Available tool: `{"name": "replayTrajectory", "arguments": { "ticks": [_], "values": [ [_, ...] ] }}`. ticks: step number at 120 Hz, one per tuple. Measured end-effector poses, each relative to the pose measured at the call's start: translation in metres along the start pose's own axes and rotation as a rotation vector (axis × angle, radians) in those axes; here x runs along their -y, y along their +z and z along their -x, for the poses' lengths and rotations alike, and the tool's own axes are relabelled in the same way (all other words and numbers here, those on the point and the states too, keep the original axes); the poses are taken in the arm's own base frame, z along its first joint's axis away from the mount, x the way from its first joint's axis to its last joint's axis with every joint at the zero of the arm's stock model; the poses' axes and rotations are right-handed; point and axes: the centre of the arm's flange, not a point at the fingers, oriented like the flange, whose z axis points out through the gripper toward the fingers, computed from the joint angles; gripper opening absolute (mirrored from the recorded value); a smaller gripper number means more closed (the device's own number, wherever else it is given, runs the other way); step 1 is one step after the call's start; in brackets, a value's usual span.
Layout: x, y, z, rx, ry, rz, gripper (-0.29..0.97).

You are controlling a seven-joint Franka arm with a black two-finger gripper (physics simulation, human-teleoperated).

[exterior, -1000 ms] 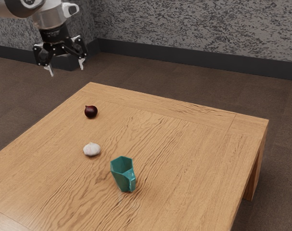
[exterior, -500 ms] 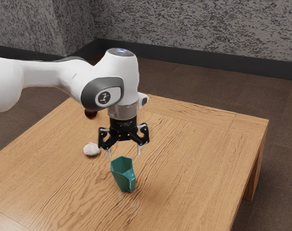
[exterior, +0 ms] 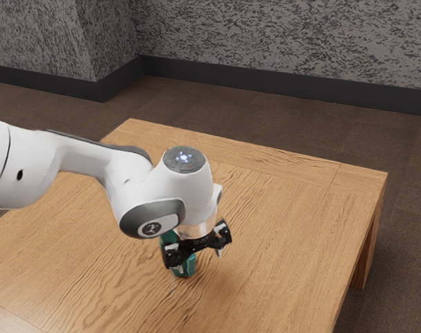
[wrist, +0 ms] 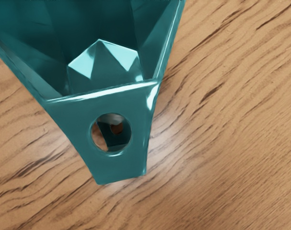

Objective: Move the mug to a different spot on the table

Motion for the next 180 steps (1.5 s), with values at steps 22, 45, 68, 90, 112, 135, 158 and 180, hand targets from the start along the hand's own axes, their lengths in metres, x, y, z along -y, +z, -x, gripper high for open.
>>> {"name": "replayTrajectory", "arguments": {
  "ticks": [22,45,68,90,112,135,158,180],
  "values": [
    [0.001,0.027,-0.021,-0.068,-0.105,-0.001,0.67],
    [0.001,0.031,-0.020,-0.086,-0.169,-0.003,0.68],
    [0.006,0.040,-0.019,-0.150,-0.137,-0.045,0.68],
    [0.007,0.041,-0.019,-0.178,-0.135,-0.053,0.57],
    [0.006,0.041,-0.015,-0.180,-0.160,-0.051,0.41],
    [0.008,0.047,-0.013,-0.174,-0.193,-0.060,0.29],
    [0.008,0.049,-0.013,-0.174,-0.216,-0.062,0.13],
    [0.007,0.047,-0.009,-0.174,-0.217,-0.061,0.08]
  ]
}}
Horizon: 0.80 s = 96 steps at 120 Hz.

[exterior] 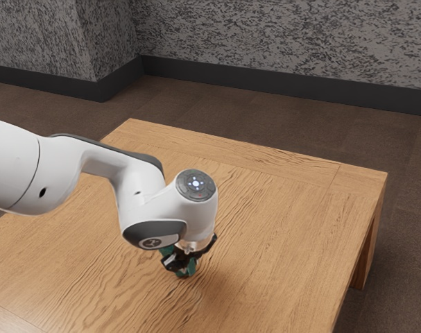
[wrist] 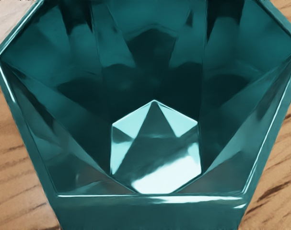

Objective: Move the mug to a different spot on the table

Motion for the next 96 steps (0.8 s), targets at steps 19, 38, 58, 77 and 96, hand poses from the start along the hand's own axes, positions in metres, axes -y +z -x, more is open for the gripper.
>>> {"name": "replayTrajectory", "arguments": {
  "ticks": [19,38,58,77,96],
  "values": [
    [-0.007,-0.009,0.000,-0.027,0.024,0.019,0.06],
    [-0.013,-0.017,-0.005,-0.062,0.039,0.024,0.01],
    [-0.015,-0.016,-0.016,-0.131,0.078,0.032,-0.05],
    [-0.020,-0.014,-0.038,-0.220,0.103,0.054,-0.07],
    [-0.024,0.007,-0.069,-0.272,0.081,0.044,-0.06]
  ]
}}
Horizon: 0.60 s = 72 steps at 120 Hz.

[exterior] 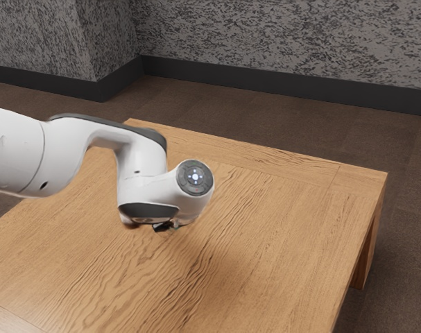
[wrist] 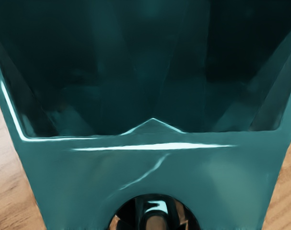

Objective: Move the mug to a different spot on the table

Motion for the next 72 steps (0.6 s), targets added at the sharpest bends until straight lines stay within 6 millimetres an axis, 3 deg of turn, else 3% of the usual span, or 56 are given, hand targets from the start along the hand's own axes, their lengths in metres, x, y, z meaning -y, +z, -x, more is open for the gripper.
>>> {"name": "replayTrajectory", "arguments": {
  "ticks": [13,72],
  "values": [
    [0.001,0.023,-0.010,-0.010,-0.016,-0.008,-0.06],
    [-0.001,0.047,0.002,0.010,-0.033,0.021,-0.06]
  ]
}}
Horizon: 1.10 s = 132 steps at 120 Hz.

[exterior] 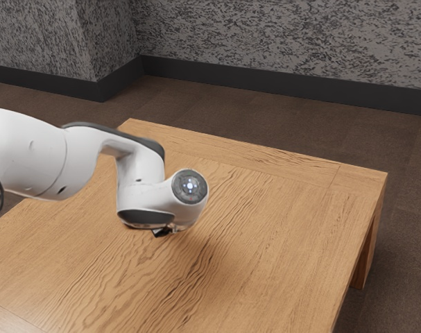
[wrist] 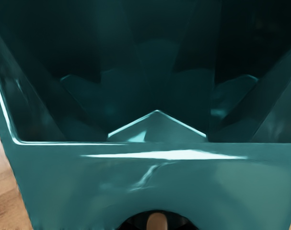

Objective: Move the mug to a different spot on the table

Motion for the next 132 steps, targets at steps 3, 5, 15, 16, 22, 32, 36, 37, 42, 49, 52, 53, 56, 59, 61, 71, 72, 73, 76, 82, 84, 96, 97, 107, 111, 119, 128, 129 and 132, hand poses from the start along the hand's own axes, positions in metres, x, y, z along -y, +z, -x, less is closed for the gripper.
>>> {"name": "replayTrajectory", "arguments": {
  "ticks": [3,5,15,16,22,32,36,37,42,49,52,53,56,59,61,71,72,73,76,82,84,96,97,107,111,119,128,129,132],
  "values": [
    [0.000,0.001,0.001,0.001,-0.001,0.000,-0.06],
    [0.001,0.001,0.001,0.002,-0.002,0.000,-0.06],
    [0.004,0.006,-0.002,0.005,-0.013,-0.008,-0.06],
    [0.004,0.006,-0.002,0.005,-0.015,-0.008,-0.06],
    [0.006,0.009,-0.003,0.005,-0.019,-0.012,-0.06],
    [0.007,0.012,-0.003,0.005,-0.022,-0.017,-0.07],
    [0.007,0.013,-0.003,0.005,-0.023,-0.017,-0.06],
    [0.007,0.013,-0.003,0.005,-0.024,-0.018,-0.07],
    [0.007,0.015,-0.004,0.004,-0.027,-0.020,-0.07],
    [0.008,0.017,-0.005,0.004,-0.029,-0.023,-0.08],
    [0.008,0.017,-0.005,0.004,-0.030,-0.024,-0.08],
    [0.008,0.017,-0.005,0.004,-0.030,-0.024,-0.08],
    [0.008,0.017,-0.005,0.003,-0.031,-0.024,-0.08],
    [0.008,0.018,-0.005,0.004,-0.032,-0.024,-0.09],
    [0.009,0.018,-0.005,0.004,-0.033,-0.025,-0.09],
    [0.009,0.019,-0.006,0.003,-0.039,-0.025,0.05],
    [0.009,0.019,-0.007,0.003,-0.040,-0.025,0.07],
    [0.009,0.020,-0.007,0.002,-0.041,-0.024,0.09],
    [0.009,0.020,-0.007,0.002,-0.042,-0.023,0.15],
    [0.010,0.022,-0.006,0.002,-0.044,-0.023,0.26],
    [0.010,0.023,-0.006,0.002,-0.045,-0.022,0.29],
    [0.011,0.024,-0.003,0.005,-0.050,-0.019,0.43],
    [0.011,0.025,-0.003,0.005,-0.050,-0.018,0.44],
    [0.014,0.026,0.001,0.014,-0.055,-0.018,0.52],
    [0.015,0.027,0.002,0.019,-0.057,-0.017,0.54],
    [0.016,0.024,0.009,0.029,-0.054,-0.011,0.58],
    [0.018,0.022,0.019,0.042,-0.049,-0.009,0.61],
    [0.018,0.021,0.020,0.043,-0.048,-0.008,0.61],
    [0.019,0.019,0.023,0.048,-0.046,-0.006,0.62]
  ]
}}
